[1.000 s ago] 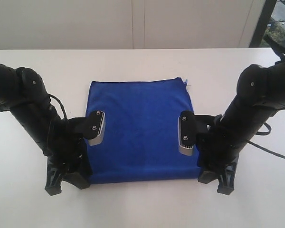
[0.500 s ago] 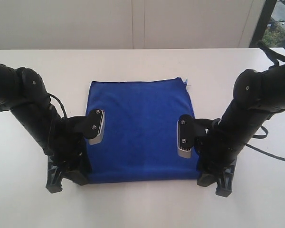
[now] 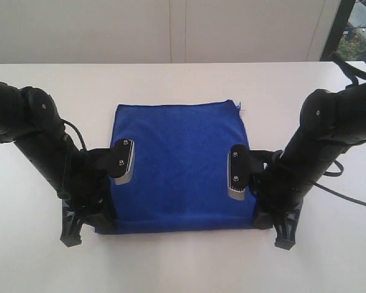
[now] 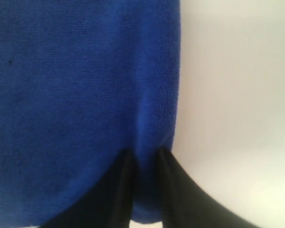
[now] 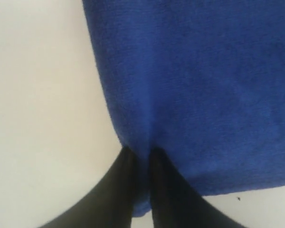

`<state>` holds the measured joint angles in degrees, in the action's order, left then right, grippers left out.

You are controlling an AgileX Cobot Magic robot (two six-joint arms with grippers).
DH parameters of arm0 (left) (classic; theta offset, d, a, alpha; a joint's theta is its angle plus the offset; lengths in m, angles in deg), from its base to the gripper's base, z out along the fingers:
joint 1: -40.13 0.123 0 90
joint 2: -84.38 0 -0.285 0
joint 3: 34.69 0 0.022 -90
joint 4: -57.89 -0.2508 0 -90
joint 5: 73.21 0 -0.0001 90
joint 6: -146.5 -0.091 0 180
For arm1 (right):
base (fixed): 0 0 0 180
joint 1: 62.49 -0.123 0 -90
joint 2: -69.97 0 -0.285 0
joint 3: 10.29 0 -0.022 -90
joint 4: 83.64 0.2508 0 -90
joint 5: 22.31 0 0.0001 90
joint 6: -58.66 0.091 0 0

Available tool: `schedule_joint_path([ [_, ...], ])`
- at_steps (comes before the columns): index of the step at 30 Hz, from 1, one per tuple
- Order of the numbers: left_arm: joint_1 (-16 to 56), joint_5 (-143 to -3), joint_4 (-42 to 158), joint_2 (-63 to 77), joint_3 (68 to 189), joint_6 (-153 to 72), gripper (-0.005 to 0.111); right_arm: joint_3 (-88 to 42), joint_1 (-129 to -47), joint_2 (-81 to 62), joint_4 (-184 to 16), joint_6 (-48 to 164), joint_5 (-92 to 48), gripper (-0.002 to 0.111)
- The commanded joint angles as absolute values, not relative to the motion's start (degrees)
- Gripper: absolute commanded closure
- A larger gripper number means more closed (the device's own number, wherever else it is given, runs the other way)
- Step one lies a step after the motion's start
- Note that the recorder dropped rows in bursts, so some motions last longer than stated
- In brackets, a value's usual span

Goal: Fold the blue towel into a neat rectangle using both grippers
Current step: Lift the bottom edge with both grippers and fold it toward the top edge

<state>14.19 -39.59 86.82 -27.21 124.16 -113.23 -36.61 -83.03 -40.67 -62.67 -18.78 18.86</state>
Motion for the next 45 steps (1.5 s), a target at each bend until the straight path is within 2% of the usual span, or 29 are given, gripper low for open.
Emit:
schedule_joint_path([
  [1,14.2,-38.6,87.0,-26.5,123.8,-112.9,0.087,-36.9,-83.1,-41.3,-62.7,-19.1,19.1,0.108],
  [9,14.2,-38.4,87.0,-19.4,123.8,-111.4,0.107,-36.9,-83.1,-37.0,-62.7,-19.1,19.7,0.108],
  [13,14.2,-34.7,87.0,-19.4,123.8,-110.9,0.107,-36.9,-83.1,-34.4,-62.8,-19.1,20.4,0.108],
  [19,14.2,-25.8,82.2,-19.4,123.8,-96.3,0.107,-36.9,-83.1,-29.6,-62.8,-19.1,29.0,0.108],
  [24,14.2,-22.6,82.7,-19.4,123.8,-96.3,0.107,-36.9,-83.1,-29.2,-62.4,-19.1,33.0,0.108],
  [31,14.2,-22.7,72.3,-19.4,133.8,-81.4,0.107,-34.6,-83.1,-28.5,-62.9,-16.5,17.6,0.108],
  [35,14.2,-34.6,70.9,-19.5,136.1,-79.9,0.107,-32.2,-83.1,-28.5,-62.9,-15.4,4.5,0.108],
  [45,14.3,-53.1,67.1,-22.2,136.1,-79.7,0.107,-32.2,-83.1,-33.8,-62.9,-15.4,-13.5,0.108],
])
